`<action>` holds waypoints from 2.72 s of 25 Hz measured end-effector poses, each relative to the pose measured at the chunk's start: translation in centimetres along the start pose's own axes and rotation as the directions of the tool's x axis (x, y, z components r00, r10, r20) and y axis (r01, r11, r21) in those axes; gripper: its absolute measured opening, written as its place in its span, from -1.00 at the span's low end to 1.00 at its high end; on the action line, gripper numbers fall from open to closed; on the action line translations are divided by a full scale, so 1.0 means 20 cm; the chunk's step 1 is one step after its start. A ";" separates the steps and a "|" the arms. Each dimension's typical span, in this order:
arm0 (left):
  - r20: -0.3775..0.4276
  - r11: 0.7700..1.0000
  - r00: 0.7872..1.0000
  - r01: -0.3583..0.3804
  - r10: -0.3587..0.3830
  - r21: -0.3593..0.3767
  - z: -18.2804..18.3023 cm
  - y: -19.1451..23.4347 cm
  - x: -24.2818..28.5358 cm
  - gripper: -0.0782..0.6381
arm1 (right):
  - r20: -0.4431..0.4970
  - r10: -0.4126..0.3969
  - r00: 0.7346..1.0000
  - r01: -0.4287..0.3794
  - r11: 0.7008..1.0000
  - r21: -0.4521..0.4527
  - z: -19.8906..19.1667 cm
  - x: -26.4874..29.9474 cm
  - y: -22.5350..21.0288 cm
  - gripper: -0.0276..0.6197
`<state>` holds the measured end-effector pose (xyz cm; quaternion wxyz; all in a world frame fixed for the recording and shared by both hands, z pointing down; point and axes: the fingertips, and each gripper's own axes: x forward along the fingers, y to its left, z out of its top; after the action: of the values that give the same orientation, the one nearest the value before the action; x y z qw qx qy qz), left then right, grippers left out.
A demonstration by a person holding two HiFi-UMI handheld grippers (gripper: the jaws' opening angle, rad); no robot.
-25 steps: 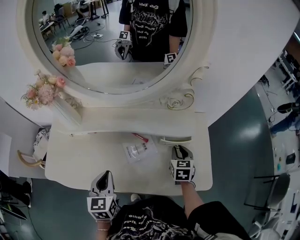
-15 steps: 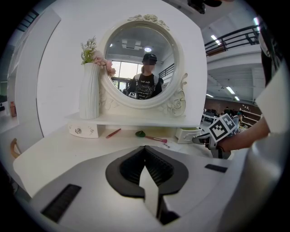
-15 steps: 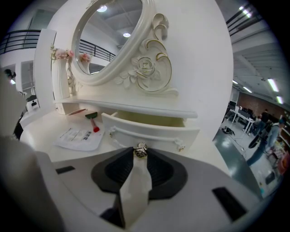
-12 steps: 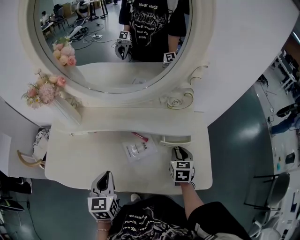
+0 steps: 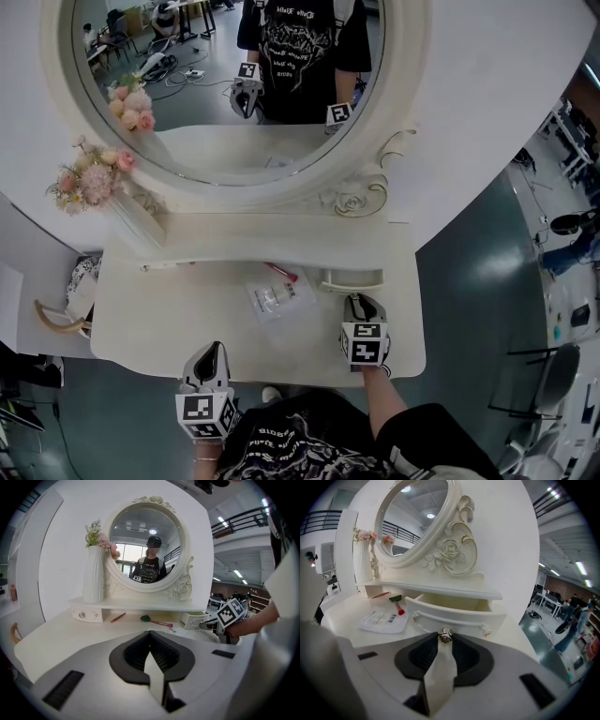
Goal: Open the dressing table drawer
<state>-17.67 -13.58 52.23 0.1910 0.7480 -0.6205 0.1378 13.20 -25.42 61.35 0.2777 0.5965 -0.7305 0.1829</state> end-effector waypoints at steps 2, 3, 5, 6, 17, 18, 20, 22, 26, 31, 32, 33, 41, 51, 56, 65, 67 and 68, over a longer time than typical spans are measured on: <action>0.001 1.000 1.000 0.003 -0.003 0.001 0.00 0.00 0.00 -0.74 | 0.000 -0.001 1.000 0.001 1.000 -0.003 0.00 0.00 0.00 -0.60; 0.001 1.000 1.000 0.004 -0.004 0.002 0.00 0.00 0.00 -0.74 | -0.002 -0.002 1.000 0.002 1.000 -0.005 0.00 -0.01 0.00 -0.60; 0.004 1.000 1.000 0.007 -0.007 0.004 0.01 0.00 0.01 -0.74 | -0.005 -0.003 1.000 0.003 1.000 -0.008 -0.01 -0.01 0.00 -0.60; 0.008 1.000 1.000 0.010 -0.010 0.006 0.01 0.00 0.01 -0.74 | -0.007 -0.004 1.000 0.004 1.000 -0.008 -0.01 -0.01 0.00 -0.60; 0.017 1.000 1.000 0.017 -0.017 0.012 0.00 0.00 0.00 -0.74 | -0.008 -0.006 1.000 0.006 1.000 -0.009 -0.02 -0.03 0.01 -0.60; 0.017 1.000 1.000 0.017 -0.018 0.012 0.00 0.00 0.00 -0.74 | -0.008 -0.007 1.000 0.006 1.000 -0.009 -0.03 -0.03 0.01 -0.60; 0.015 1.000 1.000 0.020 -0.020 0.015 0.00 0.00 0.00 -0.74 | -0.009 -0.007 1.000 0.007 1.000 -0.009 -0.03 -0.04 0.01 -0.60; 0.013 1.000 1.000 0.020 -0.020 0.018 0.00 0.00 0.00 -0.74 | -0.007 -0.007 1.000 0.007 1.000 -0.010 -0.02 -0.04 0.01 -0.60; 0.010 1.000 1.000 0.018 -0.018 0.015 0.00 0.00 0.00 -0.74 | -0.005 -0.009 1.000 0.009 1.000 -0.013 -0.03 -0.04 0.01 -0.60; 0.010 1.000 1.000 0.018 -0.018 0.014 0.00 0.00 0.00 -0.74 | -0.005 -0.010 1.000 0.010 1.000 -0.012 -0.03 -0.05 0.01 -0.60; 0.011 1.000 1.000 0.018 -0.018 0.014 0.00 0.00 0.00 -0.74 | -0.005 -0.010 1.000 0.010 1.000 -0.013 -0.03 -0.05 0.01 -0.60; 0.011 1.000 1.000 0.018 -0.018 0.014 0.00 0.00 0.00 -0.74 | -0.005 -0.010 1.000 0.010 1.000 -0.014 -0.03 -0.05 0.01 -0.60; 0.015 1.000 1.000 0.021 -0.022 0.012 0.00 0.00 0.00 -0.74 | -0.007 -0.016 1.000 0.015 1.000 -0.016 -0.04 -0.06 0.01 -0.60; 0.018 1.000 0.999 0.027 -0.027 0.011 0.00 0.01 0.01 -0.74 | -0.009 -0.024 1.000 0.024 1.000 -0.018 -0.05 -0.07 0.02 -0.60; 0.019 1.000 1.000 0.024 -0.024 0.005 0.00 0.02 0.01 -0.74 | -0.011 -0.026 1.000 0.026 0.999 -0.021 -0.05 -0.07 0.02 -0.60; 0.021 0.999 0.999 0.031 -0.031 0.008 0.01 0.02 0.02 -0.74 | -0.012 -0.026 1.000 0.026 0.999 -0.020 -0.06 -0.08 0.02 -0.60; 0.022 0.999 0.999 0.032 -0.032 0.009 0.01 0.02 0.02 -0.74 | -0.012 -0.026 1.000 0.026 0.999 -0.023 -0.06 -0.08 0.02 -0.60; 0.023 0.999 0.999 0.031 -0.032 0.009 0.01 0.02 0.02 -0.74 | -0.013 -0.026 1.000 0.026 0.999 -0.023 -0.06 -0.08 0.02 -0.60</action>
<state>-18.02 -14.10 52.27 0.1827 0.7600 -0.6102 0.1288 13.17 -23.30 61.36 0.2918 0.6013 -0.7230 0.1749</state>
